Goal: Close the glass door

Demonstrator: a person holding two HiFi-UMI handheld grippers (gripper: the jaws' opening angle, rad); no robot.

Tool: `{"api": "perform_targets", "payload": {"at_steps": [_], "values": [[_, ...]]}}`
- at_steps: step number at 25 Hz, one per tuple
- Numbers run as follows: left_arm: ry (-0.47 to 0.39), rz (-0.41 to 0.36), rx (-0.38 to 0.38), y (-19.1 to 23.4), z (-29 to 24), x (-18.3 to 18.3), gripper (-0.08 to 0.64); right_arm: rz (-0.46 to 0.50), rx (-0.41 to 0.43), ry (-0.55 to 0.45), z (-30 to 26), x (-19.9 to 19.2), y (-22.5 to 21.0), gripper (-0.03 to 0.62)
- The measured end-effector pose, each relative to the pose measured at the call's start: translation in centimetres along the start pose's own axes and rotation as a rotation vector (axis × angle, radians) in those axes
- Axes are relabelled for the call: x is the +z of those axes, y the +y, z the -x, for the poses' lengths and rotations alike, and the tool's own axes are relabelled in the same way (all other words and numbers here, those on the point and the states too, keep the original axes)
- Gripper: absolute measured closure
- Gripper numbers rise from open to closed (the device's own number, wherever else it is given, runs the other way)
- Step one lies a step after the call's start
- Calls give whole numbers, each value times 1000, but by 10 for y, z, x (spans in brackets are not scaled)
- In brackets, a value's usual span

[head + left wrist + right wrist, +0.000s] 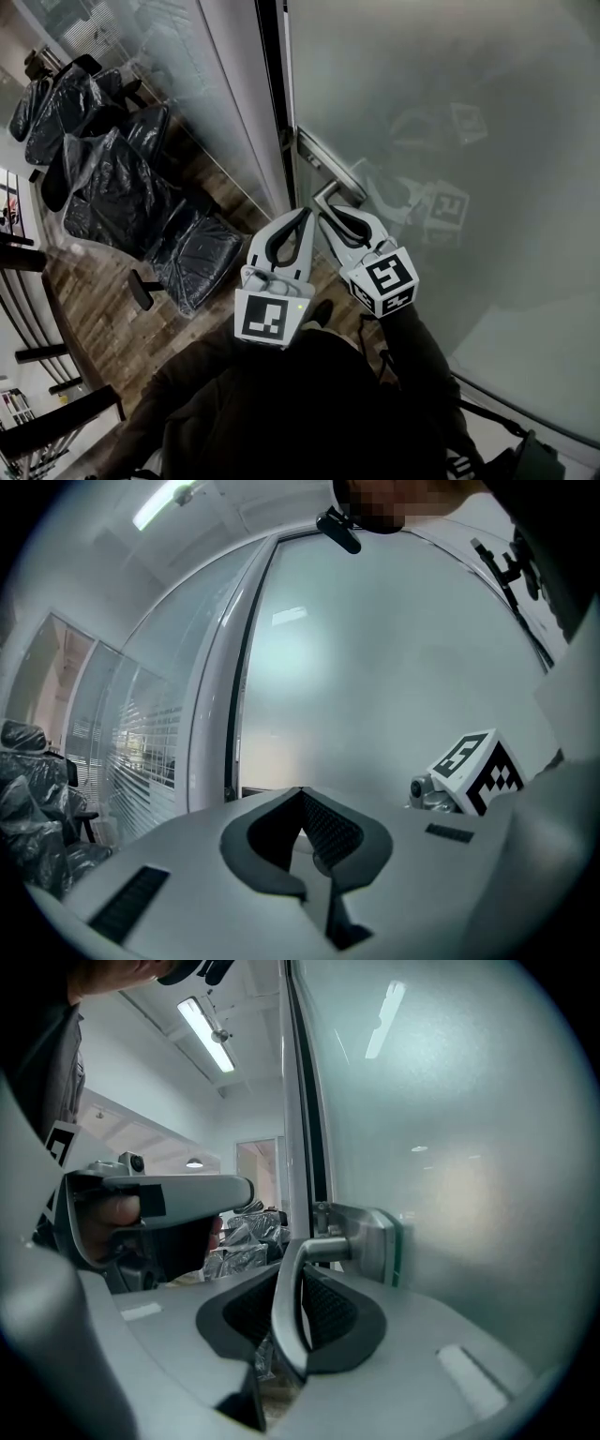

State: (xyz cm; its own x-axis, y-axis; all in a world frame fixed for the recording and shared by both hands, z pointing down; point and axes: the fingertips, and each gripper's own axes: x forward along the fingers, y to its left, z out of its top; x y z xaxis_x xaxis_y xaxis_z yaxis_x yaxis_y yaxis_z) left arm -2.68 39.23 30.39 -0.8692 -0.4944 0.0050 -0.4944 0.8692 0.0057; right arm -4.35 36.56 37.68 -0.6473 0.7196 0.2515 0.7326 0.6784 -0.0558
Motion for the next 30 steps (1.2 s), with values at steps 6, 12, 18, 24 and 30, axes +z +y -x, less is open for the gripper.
{"api": "perform_targets", "payload": {"at_steps": [6, 12, 18, 24, 30], "values": [[-5, -6, -8, 0, -4, 3, 563, -7, 16, 0, 2, -1, 2, 528], [-15, -5, -12, 2, -8, 4, 563, -12, 23, 0, 2, -4, 3, 529], [-14, -10, -13, 5, -6, 6, 563, -16, 20, 1, 2, -2, 3, 531], [-15, -7, -14, 5, -4, 6, 563, -18, 16, 2, 2, -2, 4, 531], [-10, -10, -11, 6, -3, 7, 563, -16, 18, 7, 2, -1, 6, 531]]}}
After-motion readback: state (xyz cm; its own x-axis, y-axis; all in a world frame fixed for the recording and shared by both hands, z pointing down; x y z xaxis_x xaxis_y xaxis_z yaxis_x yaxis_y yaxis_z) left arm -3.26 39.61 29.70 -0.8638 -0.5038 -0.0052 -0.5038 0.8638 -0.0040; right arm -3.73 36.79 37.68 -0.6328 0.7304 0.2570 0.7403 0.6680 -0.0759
